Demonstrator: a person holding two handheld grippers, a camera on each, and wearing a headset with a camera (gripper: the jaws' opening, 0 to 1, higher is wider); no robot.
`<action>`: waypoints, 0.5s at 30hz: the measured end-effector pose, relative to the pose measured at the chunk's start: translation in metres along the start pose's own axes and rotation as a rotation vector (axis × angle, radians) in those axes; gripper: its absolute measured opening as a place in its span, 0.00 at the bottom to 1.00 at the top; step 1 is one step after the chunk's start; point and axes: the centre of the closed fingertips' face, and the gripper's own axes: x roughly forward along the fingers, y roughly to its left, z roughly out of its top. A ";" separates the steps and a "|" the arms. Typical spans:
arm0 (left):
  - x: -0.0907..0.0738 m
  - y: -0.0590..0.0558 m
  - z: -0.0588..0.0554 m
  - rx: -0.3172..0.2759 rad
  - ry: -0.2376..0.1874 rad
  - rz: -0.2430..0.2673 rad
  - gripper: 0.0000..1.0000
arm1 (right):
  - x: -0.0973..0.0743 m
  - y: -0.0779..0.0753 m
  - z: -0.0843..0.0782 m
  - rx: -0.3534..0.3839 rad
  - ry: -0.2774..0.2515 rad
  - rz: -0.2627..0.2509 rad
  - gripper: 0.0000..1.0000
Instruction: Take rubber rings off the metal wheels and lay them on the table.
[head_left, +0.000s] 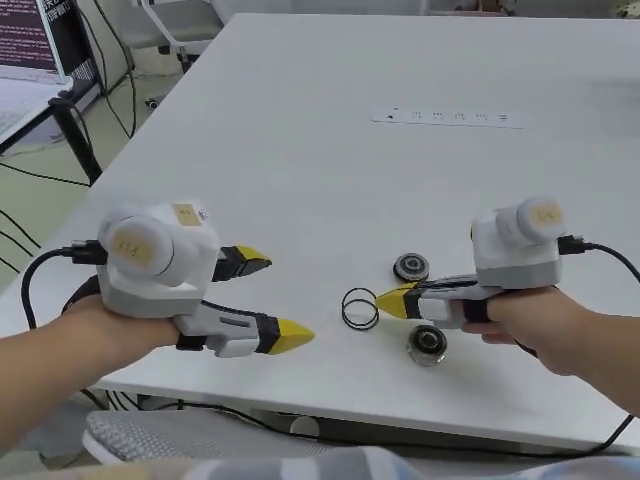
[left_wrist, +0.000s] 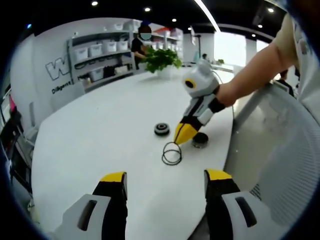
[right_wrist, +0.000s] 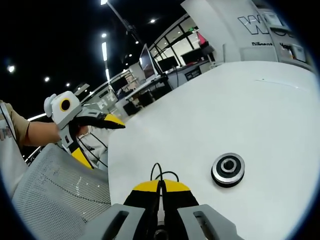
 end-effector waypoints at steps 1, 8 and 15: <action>0.000 0.000 -0.001 -0.001 0.001 0.000 0.63 | 0.001 -0.001 0.000 0.005 0.003 -0.002 0.00; -0.001 0.003 -0.005 -0.010 0.002 0.007 0.63 | 0.000 -0.002 -0.004 0.033 0.003 0.005 0.00; -0.001 0.005 -0.010 -0.015 0.010 0.010 0.63 | 0.003 0.000 -0.007 0.050 0.006 0.019 0.00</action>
